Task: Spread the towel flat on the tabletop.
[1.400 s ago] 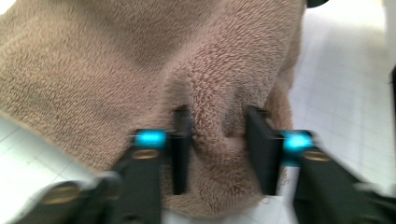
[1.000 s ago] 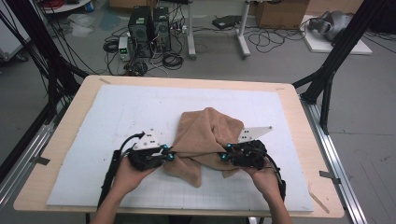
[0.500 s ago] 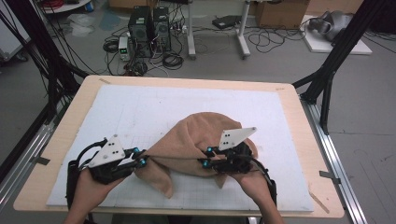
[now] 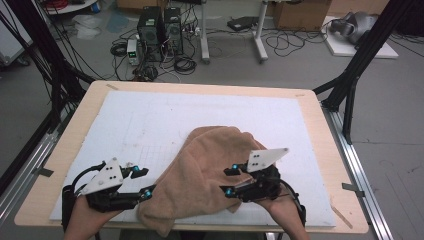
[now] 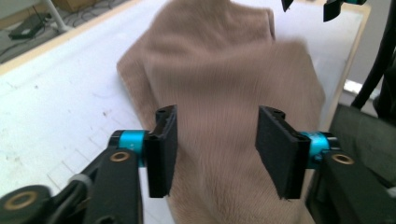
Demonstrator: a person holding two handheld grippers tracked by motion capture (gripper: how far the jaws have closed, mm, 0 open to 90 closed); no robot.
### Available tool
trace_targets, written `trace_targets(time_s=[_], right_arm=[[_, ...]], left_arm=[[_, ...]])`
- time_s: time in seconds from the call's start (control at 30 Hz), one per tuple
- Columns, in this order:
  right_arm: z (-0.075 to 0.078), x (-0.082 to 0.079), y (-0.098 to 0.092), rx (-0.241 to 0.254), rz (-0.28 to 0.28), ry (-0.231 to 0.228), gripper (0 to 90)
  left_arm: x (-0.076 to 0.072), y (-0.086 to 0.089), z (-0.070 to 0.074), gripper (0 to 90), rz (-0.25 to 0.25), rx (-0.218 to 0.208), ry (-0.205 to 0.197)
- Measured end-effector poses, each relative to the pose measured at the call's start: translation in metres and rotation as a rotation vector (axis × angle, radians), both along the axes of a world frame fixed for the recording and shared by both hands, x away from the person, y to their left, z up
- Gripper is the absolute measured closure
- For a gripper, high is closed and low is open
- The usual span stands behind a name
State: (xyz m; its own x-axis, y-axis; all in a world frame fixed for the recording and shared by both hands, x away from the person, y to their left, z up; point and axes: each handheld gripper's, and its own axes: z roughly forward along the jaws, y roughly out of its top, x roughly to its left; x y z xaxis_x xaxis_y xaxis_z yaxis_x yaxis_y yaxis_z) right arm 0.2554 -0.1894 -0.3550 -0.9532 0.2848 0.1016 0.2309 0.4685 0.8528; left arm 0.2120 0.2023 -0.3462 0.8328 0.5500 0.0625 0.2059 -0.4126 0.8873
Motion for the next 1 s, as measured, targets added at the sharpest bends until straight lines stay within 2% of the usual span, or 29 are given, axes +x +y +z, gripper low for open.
trace_targets(time_s=[0.1,0.2,0.3,0.37,0.4,0.47,0.5,0.57,0.63,0.67,0.73,0.83,0.87,0.9,1.0], right_arm=[[0.001,0.007,-0.016,-0.007,-0.08,-0.027,45.4],[-0.002,0.017,-0.026,-0.053,-0.177,-0.057,44.3],[-0.014,0.029,-0.032,-0.09,-0.252,-0.031,44.5],[-0.03,0.035,-0.031,-0.106,-0.262,0.007,45.5],[-0.03,0.035,-0.031,-0.106,-0.262,0.007,45.5],[-0.042,0.037,-0.027,-0.131,-0.264,0.025,45.6],[-0.052,0.04,-0.021,-0.162,-0.265,0.031,45.6],[-0.057,0.041,-0.018,-0.179,-0.264,0.034,46.2],[-0.065,0.045,-0.013,-0.203,-0.263,0.043,46.9],[-0.072,0.048,-0.008,-0.231,-0.265,0.049,48.9],[-0.075,0.049,-0.006,-0.243,-0.266,0.05,50.0],[-0.083,0.052,-0.002,-0.295,-0.259,0.051,54.6],[-0.085,0.051,-0.001,-0.29,-0.26,0.033,55.3],[-0.085,0.051,-0.001,-0.287,-0.264,0.037,57.1],[-0.084,0.05,-0.005,-0.28,-0.233,0.045,74.7]], left_arm=[[0.015,-0.004,0.001,44.5,-0.001,0.002,-0.01],[0.033,-0.014,-0.003,44.2,-0.003,0.009,-0.006],[0.053,-0.026,-0.016,45.6,0.0,0.048,0.009],[0.066,-0.033,-0.029,45.9,0.021,0.097,0.019],[0.072,-0.035,-0.035,45.9,0.029,0.117,0.033],[0.084,-0.039,-0.047,46.1,0.037,0.154,0.06],[0.089,-0.04,-0.053,47.4,0.045,0.168,0.069],[0.1,-0.041,-0.063,49.2,0.037,0.157,0.106],[0.109,-0.042,-0.071,52.2,0.048,0.171,0.135],[0.113,-0.042,-0.075,56.1,0.049,0.163,0.159],[0.119,-0.042,-0.08,59.1,0.043,0.17,0.177],[0.125,-0.044,-0.087,62.1,0.03,0.165,0.213],[0.126,-0.046,-0.09,62.1,0.023,0.174,0.218],[0.127,-0.047,-0.092,62.1,0.014,0.186,0.222],[0.129,-0.044,-0.091,62.5,0.025,0.155,0.222]])
